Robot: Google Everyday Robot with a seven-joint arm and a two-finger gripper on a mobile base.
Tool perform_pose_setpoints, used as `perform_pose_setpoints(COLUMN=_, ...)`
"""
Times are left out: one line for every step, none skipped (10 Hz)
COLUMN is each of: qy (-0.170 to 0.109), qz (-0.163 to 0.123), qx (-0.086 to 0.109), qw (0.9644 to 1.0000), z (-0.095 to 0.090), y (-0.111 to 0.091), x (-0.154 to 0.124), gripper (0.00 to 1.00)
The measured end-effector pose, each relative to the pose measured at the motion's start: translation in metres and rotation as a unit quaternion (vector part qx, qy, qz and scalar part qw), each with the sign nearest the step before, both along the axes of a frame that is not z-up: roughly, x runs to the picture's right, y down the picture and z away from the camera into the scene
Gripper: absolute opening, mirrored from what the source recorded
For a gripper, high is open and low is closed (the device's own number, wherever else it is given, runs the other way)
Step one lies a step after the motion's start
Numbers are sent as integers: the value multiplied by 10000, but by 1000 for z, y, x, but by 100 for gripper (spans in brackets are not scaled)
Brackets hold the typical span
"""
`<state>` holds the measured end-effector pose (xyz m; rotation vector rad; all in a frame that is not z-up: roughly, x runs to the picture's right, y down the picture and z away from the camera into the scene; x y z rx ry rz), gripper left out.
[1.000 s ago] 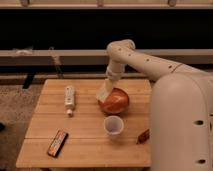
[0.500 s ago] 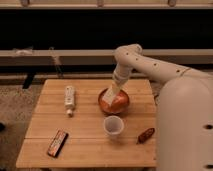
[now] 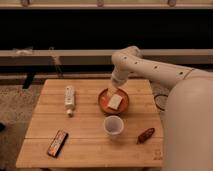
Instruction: Place the white sponge in the ceramic bowl
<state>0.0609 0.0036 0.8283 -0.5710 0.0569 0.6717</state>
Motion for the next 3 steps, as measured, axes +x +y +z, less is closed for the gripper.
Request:
perform_pose_setpoints(qy=-12, qz=-79, qx=136, qw=9999, z=-4, y=-2, x=-3, gripper=80)
perform_pose_setpoints(qy=5, qz=-91, qx=148, qw=9998, z=-3, y=-3, x=-2, gripper=80)
perform_pose_setpoints(qy=11, qz=-89, qx=149, qw=9998, z=-3, y=-3, x=-1, gripper=80)
